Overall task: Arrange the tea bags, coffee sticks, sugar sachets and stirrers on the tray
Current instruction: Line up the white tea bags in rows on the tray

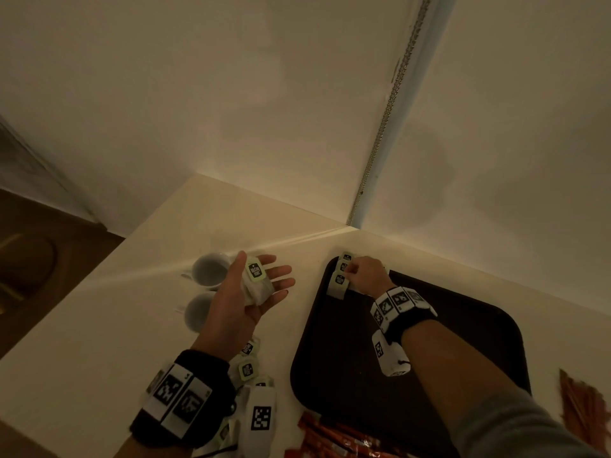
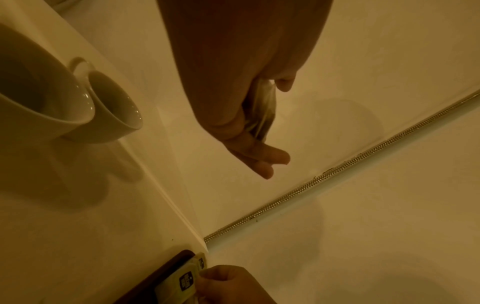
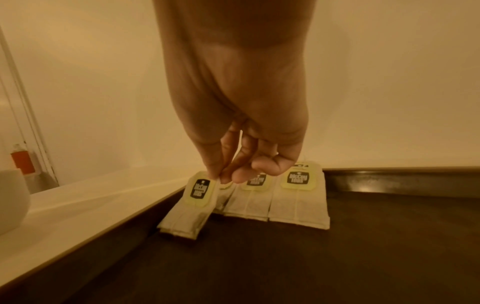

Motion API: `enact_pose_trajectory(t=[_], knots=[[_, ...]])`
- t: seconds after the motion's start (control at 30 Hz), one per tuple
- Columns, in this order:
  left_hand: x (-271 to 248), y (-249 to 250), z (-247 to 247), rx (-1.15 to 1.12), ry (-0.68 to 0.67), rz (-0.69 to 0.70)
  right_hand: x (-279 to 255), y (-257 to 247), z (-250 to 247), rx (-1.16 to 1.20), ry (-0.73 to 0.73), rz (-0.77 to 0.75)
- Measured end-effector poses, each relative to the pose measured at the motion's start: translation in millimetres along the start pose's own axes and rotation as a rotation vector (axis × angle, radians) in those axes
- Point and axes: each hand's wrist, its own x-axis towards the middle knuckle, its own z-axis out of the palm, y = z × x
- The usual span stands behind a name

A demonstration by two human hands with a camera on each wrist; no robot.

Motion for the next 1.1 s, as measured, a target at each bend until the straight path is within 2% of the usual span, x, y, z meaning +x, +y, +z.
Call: enact_pose_trajectory(t=[0.07, 0.13, 0.2, 0.23, 0.3, 0.4, 0.47, 0.67, 0.77, 0.83, 1.0, 1.1], knots=[[-0.4, 0.1, 1.6, 0.026, -0.008, -0.017, 0.5, 0.3, -0.5, 0.002, 0.016, 0.025], [0.0, -0.1, 2.7, 0.061, -0.022, -0.043, -0.7, -4.6, -4.4, 0.024, 0.094, 0.033], [0.0, 0.3, 3.9, 0.101, -0.047, -0.074, -9.5, -24.0, -13.6, 0.169, 0.194, -0.046], [-0.1, 0.6, 4.8, 0.122, -0.066, -0.087, -18.9, -40.2, -20.4, 0.288, 0.208, -0.129], [-0.9, 1.3, 8.4, 0.153, -0.106, -0.1, -46.9, -78.5, -38.4, 0.462, 0.129, -0.372], [-2.4, 3.3, 17.5, 0.135, -0.143, -0.096, -84.3, -118.6, -56.4, 0.42, -0.029, -0.688], [-2.8, 5.6, 23.2, 0.083, -0.163, -0.105, -93.4, -128.2, -62.1, 0.381, -0.022, -0.764], [-6.7, 11.8, 26.0, 0.02, -0.272, -0.11, -100.2, -134.3, -84.5, 0.379, 0.107, -0.703], [-9.3, 11.0, 26.3, 0.018, -0.252, -0.016, -110.7, -140.2, -107.2, 0.356, 0.184, -0.724], [-10.0, 10.8, 29.2, 0.009, -0.232, 0.05, -120.0, -147.8, -122.1, 0.259, 0.222, -0.771], [-12.5, 9.4, 41.9, -0.082, -0.2, 0.105, -137.0, -167.5, -141.8, 0.038, 0.209, -0.77], [-17.6, 8.3, 48.6, -0.044, -0.276, 0.056, -141.3, -174.2, -146.3, 0.006, 0.217, -0.758]])
